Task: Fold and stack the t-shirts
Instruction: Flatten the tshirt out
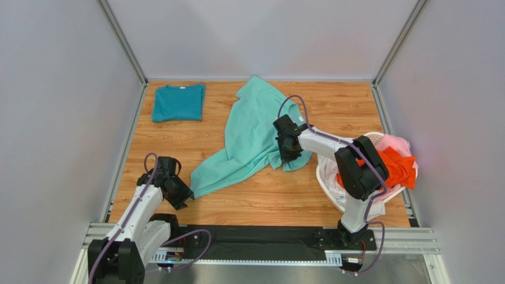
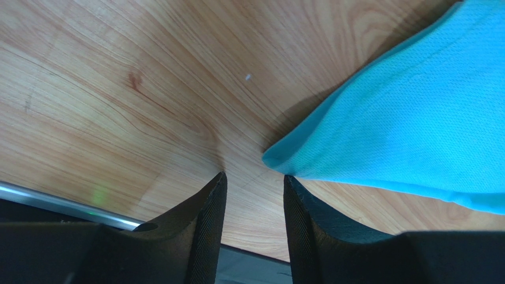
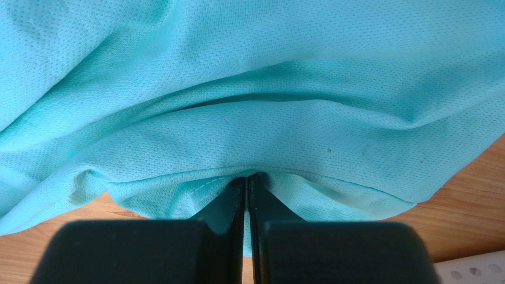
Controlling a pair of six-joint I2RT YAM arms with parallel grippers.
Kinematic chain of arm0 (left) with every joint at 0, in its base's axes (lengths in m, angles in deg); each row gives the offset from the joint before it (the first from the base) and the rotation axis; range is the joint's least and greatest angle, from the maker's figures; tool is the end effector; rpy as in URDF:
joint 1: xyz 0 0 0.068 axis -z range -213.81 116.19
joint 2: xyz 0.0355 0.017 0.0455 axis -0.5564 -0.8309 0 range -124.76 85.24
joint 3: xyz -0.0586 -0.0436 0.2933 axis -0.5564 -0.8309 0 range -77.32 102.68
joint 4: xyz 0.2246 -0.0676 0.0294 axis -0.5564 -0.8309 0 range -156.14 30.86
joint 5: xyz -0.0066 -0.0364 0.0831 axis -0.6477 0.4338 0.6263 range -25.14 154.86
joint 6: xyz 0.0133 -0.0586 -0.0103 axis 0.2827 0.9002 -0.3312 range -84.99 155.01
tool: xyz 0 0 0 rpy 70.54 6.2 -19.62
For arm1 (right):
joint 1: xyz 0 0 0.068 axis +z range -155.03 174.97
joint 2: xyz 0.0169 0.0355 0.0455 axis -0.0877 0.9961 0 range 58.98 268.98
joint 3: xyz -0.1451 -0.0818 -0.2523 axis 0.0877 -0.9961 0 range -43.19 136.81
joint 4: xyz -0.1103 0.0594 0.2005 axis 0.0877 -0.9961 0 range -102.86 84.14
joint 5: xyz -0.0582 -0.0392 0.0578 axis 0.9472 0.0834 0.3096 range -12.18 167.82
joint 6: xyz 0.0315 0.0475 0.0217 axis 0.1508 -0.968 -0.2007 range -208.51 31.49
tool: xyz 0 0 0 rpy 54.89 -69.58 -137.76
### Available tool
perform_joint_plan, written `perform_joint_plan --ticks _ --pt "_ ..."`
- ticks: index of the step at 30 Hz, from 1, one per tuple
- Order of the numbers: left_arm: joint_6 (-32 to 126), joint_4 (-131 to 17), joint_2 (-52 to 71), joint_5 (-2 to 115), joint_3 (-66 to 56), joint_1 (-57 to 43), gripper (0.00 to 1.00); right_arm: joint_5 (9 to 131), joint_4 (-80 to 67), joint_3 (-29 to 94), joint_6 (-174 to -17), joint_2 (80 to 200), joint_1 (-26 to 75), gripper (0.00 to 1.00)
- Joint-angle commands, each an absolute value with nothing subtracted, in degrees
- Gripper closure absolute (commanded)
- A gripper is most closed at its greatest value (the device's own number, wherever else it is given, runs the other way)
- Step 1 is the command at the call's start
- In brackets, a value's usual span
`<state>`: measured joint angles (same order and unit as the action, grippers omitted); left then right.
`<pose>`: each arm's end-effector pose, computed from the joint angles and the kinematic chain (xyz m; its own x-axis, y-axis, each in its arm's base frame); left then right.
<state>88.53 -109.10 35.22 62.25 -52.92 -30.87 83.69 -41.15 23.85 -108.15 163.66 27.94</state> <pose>0.0831 -0.0065 0.1831 -0.6254 -0.7722 -0.1126 -0.7405 0.6327 -0.2265 0.2869 0.1805 0.1986 -0.9288 -0.2041 -0.3094 -0.2166 0.9762 0.0064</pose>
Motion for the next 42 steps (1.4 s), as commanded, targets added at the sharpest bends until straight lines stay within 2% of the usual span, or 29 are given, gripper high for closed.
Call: perform_joint_plan --ticks 1,12,17,29,35,39,42 --pt "87.57 -107.48 33.04 64.51 -50.96 -30.65 0.53 83.44 -40.14 23.34 -108.73 161.11 28.10 0.99" --pt "86.61 -104.41 31.71 62.14 -50.87 -30.65 0.52 83.53 -40.14 22.64 -108.37 160.58 28.10 0.99" --pt "86.52 -103.88 32.77 64.59 -50.34 -30.65 0.49 83.27 -40.14 22.46 -108.46 160.32 28.10 0.99" --pt "85.29 -100.10 21.53 64.77 -47.79 -30.65 0.48 82.83 -39.97 22.20 -108.38 159.97 28.10 0.99" --pt "84.76 -99.22 16.88 68.11 -46.04 -30.65 0.51 82.83 -39.97 21.76 -108.20 159.53 28.10 0.99" --pt "84.32 -98.69 12.57 67.33 -44.72 -30.65 0.61 82.92 -39.88 21.76 -108.11 159.88 28.10 0.99" --pt "84.05 -97.64 10.63 67.23 -44.80 -30.65 0.62 82.56 -39.97 21.94 -108.02 160.14 28.10 0.99"
